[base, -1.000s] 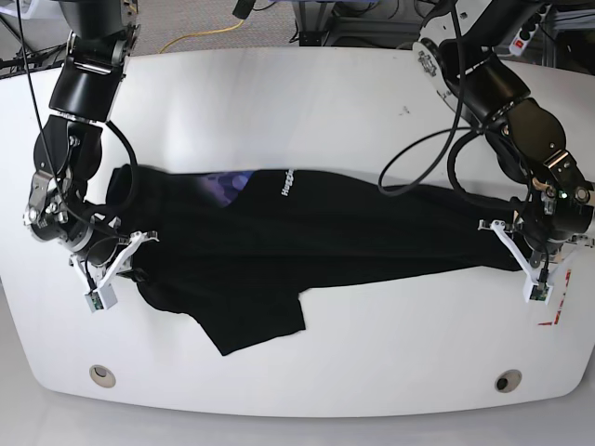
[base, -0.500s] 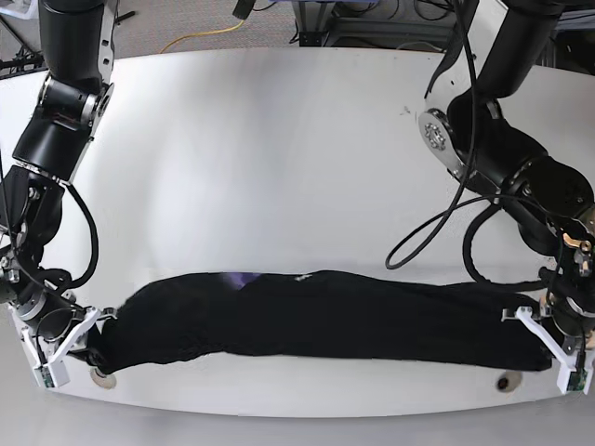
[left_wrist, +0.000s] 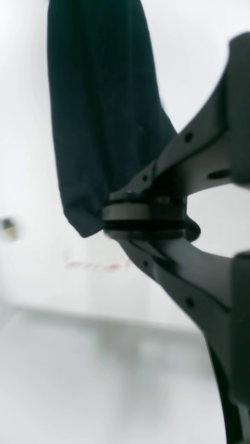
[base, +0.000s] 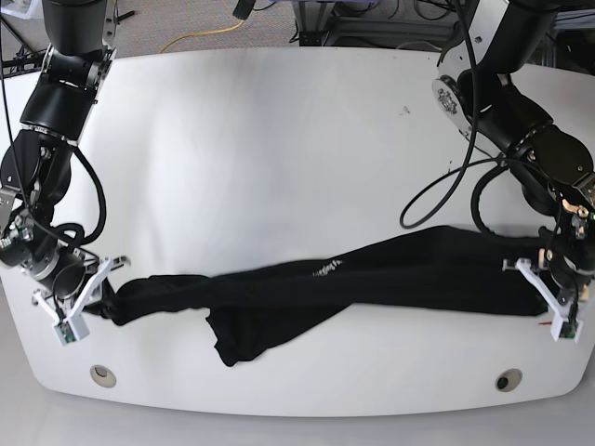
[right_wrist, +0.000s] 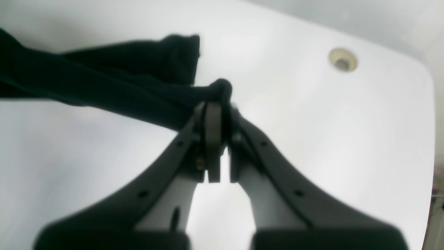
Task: Fold the T-shirt properly
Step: 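Swing the shirt back over and lay it down with both grippers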
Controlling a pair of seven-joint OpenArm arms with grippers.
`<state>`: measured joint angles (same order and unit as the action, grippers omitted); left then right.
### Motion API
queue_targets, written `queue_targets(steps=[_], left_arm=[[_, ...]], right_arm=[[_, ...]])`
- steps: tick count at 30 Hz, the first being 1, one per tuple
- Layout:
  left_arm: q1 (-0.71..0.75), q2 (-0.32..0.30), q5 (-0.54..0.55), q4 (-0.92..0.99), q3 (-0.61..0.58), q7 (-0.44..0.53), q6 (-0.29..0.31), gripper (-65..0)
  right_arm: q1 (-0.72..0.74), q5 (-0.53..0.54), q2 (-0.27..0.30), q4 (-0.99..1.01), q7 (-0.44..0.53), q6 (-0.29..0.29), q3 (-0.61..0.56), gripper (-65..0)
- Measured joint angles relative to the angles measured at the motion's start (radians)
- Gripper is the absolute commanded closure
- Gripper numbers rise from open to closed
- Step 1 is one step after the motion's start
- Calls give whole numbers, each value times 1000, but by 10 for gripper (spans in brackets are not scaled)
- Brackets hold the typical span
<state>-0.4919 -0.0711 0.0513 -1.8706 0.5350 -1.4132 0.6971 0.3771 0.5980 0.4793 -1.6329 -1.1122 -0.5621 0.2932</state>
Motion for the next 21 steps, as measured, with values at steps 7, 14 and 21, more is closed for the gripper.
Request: queue_targets(steps=[7, 14, 21], left_arm=[[224, -64, 122, -25, 1, 5, 0, 0], [393, -92, 161, -26, -5, 23, 0, 0], [545, -132, 171, -27, -4, 74, 0, 0]], right_arm=[[-195, 8, -45, -92, 2, -6, 87, 0], [-359, 9, -44, -94, 2, -4, 132, 0], [-470, 24, -42, -107, 2, -4, 153, 0]])
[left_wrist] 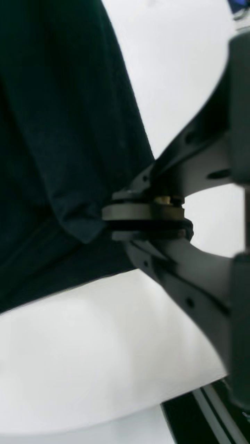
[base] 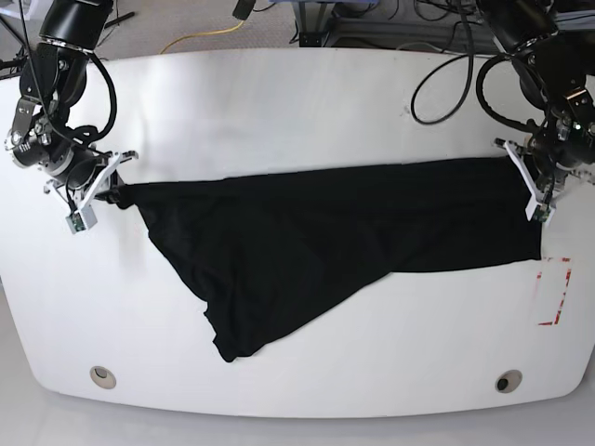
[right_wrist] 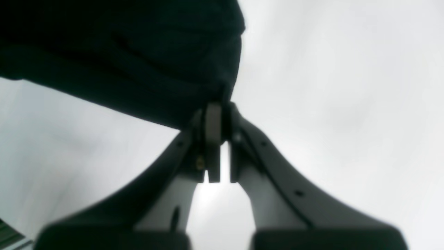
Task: Fold the T-shirt properly
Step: 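Swing the shirt back over and lay it down with both grippers, then release and regrasp the shirt edge with the left gripper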
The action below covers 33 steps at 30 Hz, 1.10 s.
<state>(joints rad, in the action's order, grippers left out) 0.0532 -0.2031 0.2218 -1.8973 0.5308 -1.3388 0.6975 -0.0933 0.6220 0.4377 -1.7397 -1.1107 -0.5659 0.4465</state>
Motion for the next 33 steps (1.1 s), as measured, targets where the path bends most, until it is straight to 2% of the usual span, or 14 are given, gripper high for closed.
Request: queue_targets(steps=[3, 10, 17, 20, 24, 29, 33], left_arm=[[55, -5, -6, 0, 0, 31, 0, 0], [175, -26, -9, 3, -1, 97, 0, -7], [206, -28, -15, 5, -2, 102, 0, -231], [201, -28, -14, 5, -2, 103, 0, -281], [195, -25, 14, -1, -2, 100, 0, -282], [130, -25, 177, -15, -2, 100, 0, -283], [33, -27, 145, 24, -1, 102, 0, -285]], right_arm=[[-38, 37, -1, -2, 3, 0, 0, 0], [-121, 44, -3, -2, 0, 8, 2, 0], [-175, 39, -31, -2, 6, 8, 1, 0], [-178, 36, -47, -2, 7, 8, 4, 0], [-178, 36, -56, -2, 7, 8, 2, 0], [-174, 37, -56, 0, 7, 8, 2, 0], [-170, 35, -56, 1, 7, 8, 2, 0]])
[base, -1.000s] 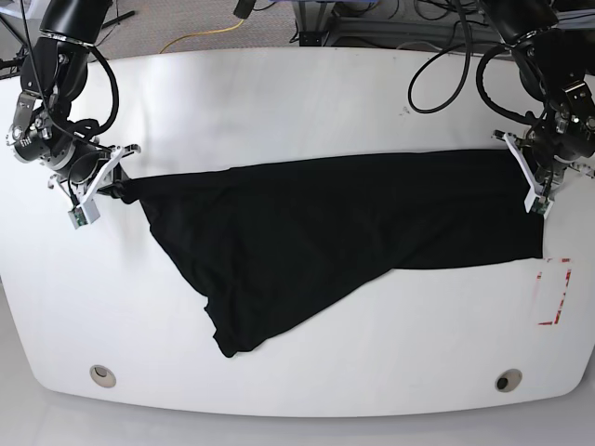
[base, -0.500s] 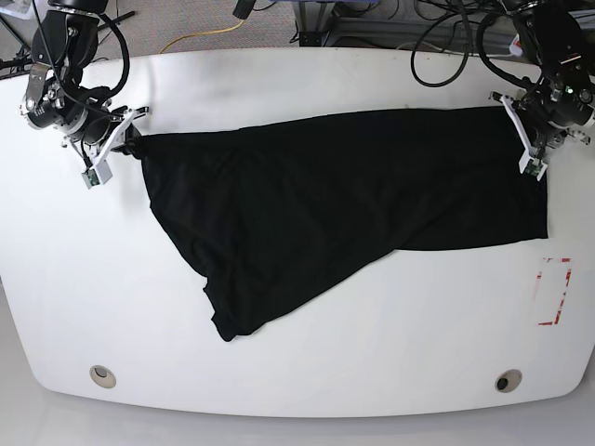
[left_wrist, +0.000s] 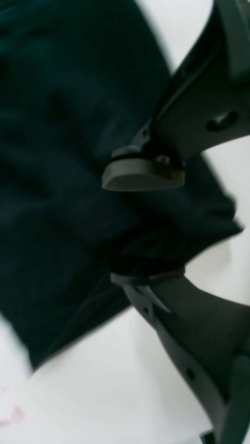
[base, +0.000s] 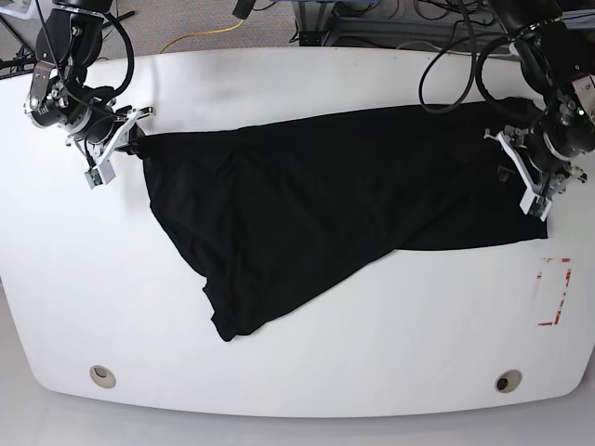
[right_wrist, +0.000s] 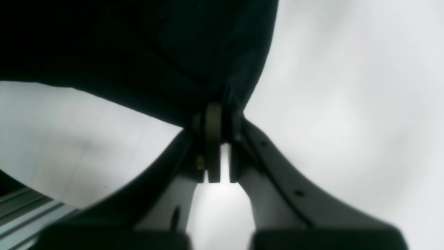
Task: Fold the T-shirt properly
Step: 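Release and regrasp the shirt edge with the left gripper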
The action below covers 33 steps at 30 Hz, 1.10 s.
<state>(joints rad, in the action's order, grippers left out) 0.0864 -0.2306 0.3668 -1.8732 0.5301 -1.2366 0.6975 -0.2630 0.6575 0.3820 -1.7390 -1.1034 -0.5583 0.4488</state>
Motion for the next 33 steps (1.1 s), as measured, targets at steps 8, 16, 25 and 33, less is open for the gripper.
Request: queue_targets(steps=[8, 16, 25, 33], left_arm=[[-124, -1, -18, 246, -1, -2, 0, -285], [-140, -26, -23, 407, 1, 3, 0, -282], [-136, -26, -23, 415, 1, 56, 0, -282], [-139, -27, -17, 478, 2, 63, 0, -281]], right_arm=[[19, -1, -26, 0, 0, 1, -2, 0], [21, 0, -31, 0, 0, 7, -1, 0], [21, 0, -35, 0, 0, 7, -1, 0], [21, 0, -35, 0, 0, 7, -1, 0]])
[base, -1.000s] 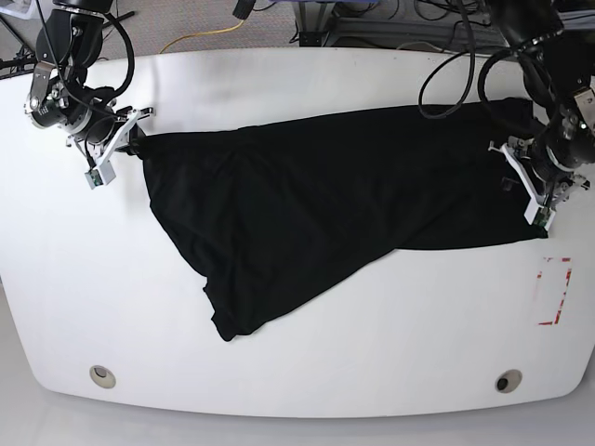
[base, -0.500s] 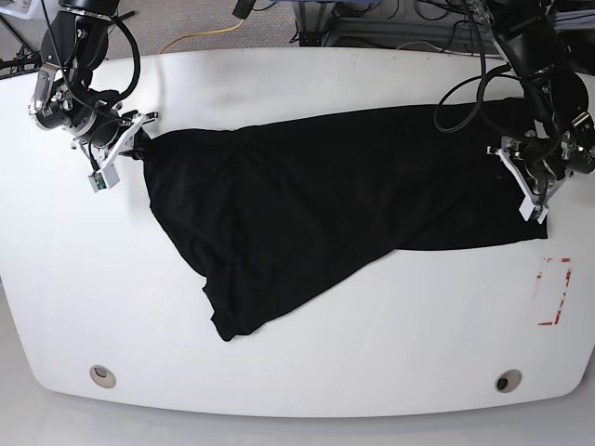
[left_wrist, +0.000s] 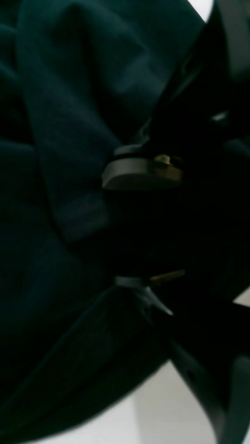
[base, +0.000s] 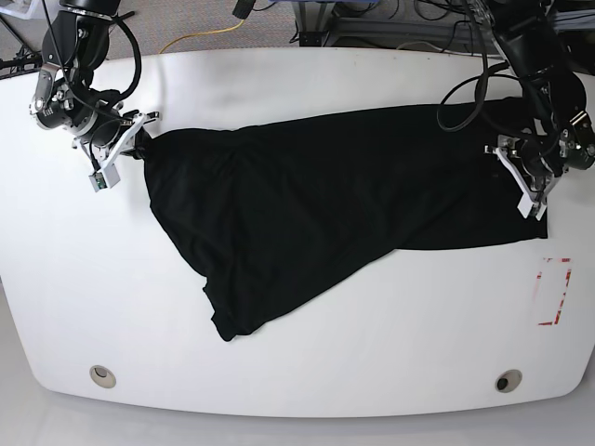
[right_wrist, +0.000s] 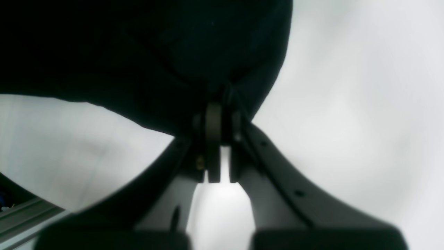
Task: Fold the T-shirt properly
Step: 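Release and regrasp the shirt edge with the left gripper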
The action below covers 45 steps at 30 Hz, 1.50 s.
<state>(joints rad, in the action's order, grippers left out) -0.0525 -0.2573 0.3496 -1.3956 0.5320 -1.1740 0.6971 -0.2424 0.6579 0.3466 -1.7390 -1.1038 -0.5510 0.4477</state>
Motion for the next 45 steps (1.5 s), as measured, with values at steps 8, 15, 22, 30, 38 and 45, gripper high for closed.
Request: queue_targets(steps=[8, 15, 22, 30, 38, 45], left_arm=[[-1, 7, 2, 0, -3, -2, 0, -174], [-6, 31, 3, -1, -7, 5, 0, -46], [13, 36, -5, -141, -14, 41, 0, -49], [35, 36, -2, -208, -70, 42, 0, -10], [41, 35, -6, -208, -69, 40, 0, 0], [38, 35, -5, -207, -50, 41, 0, -192]], right_arm=[[0, 0, 0, 0, 0, 0, 0, 0], [0, 0, 0, 0, 0, 0, 0, 0], [17, 0, 0, 0, 0, 0, 0, 0], [20, 0, 0, 1, 0, 0, -2, 0], [19, 0, 0, 1, 0, 0, -2, 0], [19, -2, 0, 1, 0, 0, -3, 0]])
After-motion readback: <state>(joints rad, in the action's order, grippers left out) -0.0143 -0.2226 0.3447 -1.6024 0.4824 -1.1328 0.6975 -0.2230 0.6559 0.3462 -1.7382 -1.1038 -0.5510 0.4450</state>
